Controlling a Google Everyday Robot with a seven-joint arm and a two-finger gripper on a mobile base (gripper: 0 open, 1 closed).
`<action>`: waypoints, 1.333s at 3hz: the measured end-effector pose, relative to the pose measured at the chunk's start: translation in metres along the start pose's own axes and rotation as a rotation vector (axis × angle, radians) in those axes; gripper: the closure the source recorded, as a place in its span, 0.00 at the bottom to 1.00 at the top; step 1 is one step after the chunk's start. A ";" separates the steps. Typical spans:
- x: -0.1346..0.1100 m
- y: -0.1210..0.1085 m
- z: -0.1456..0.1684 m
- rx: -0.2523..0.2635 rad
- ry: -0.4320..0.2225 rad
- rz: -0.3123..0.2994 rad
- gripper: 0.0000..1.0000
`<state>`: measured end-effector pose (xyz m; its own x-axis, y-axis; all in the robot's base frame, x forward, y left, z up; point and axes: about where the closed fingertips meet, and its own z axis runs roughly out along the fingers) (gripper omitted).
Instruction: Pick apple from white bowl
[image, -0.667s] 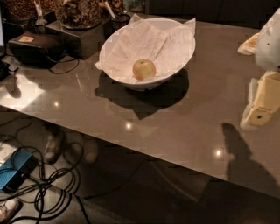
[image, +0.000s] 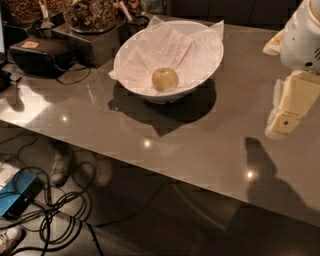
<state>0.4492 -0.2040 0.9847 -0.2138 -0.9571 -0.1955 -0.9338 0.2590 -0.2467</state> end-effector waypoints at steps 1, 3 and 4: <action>-0.025 -0.019 0.000 -0.016 0.021 -0.043 0.00; -0.065 -0.041 -0.009 0.038 0.003 -0.109 0.00; -0.090 -0.057 0.003 0.026 -0.057 -0.138 0.00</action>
Offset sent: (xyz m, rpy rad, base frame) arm 0.0620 0.0727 0.0390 -0.0972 -0.0070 0.1572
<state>0.5228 -0.1324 1.0132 -0.0663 -0.9753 -0.2109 -0.9454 0.1290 -0.2992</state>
